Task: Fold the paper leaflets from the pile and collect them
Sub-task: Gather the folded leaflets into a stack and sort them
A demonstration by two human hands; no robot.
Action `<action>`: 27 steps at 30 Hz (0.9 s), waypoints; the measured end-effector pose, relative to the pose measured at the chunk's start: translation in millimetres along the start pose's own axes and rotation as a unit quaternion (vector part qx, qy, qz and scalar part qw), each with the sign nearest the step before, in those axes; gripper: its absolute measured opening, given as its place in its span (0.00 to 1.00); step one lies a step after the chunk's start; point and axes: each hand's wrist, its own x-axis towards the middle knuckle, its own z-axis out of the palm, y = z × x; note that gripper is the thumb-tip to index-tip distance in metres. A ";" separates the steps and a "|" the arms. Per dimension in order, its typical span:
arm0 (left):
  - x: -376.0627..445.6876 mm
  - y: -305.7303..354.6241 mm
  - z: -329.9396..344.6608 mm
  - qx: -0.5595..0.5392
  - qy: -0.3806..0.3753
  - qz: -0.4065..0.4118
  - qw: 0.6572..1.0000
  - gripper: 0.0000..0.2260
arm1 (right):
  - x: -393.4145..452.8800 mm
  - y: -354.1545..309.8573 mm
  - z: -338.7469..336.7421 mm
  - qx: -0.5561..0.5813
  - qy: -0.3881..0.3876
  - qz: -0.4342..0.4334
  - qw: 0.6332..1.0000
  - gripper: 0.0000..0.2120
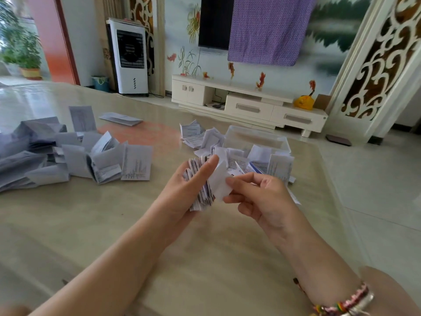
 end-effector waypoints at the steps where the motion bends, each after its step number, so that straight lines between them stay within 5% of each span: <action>1: 0.4 0.0 1.0 -0.018 0.009 0.015 1.000 0.28 | -1.4 0.1 1.9 0.034 0.000 0.021 0.999 0.06; 9: -3.9 -2.1 -0.5 0.004 0.032 0.085 0.996 0.21 | -6.8 0.5 16.3 0.114 -0.017 0.073 0.991 0.04; 13: -4.3 -1.4 -3.8 -0.036 0.059 0.065 0.995 0.12 | -1.5 5.2 16.8 -0.150 0.022 0.033 0.988 0.12; 18: -0.8 -1.0 -6.1 -0.073 0.078 0.034 0.994 0.12 | 15.5 3.7 -30.2 -0.382 0.179 -0.163 0.892 0.12; 22: -0.2 -2.8 -5.4 -0.076 0.068 0.009 0.995 0.09 | 21.5 8.8 -68.7 -0.555 0.176 -0.074 0.810 0.19; 27: 3.1 -2.9 -3.1 -0.068 0.073 -0.009 0.995 0.07 | 18.4 10.3 -71.9 -0.576 0.121 -0.028 0.808 0.24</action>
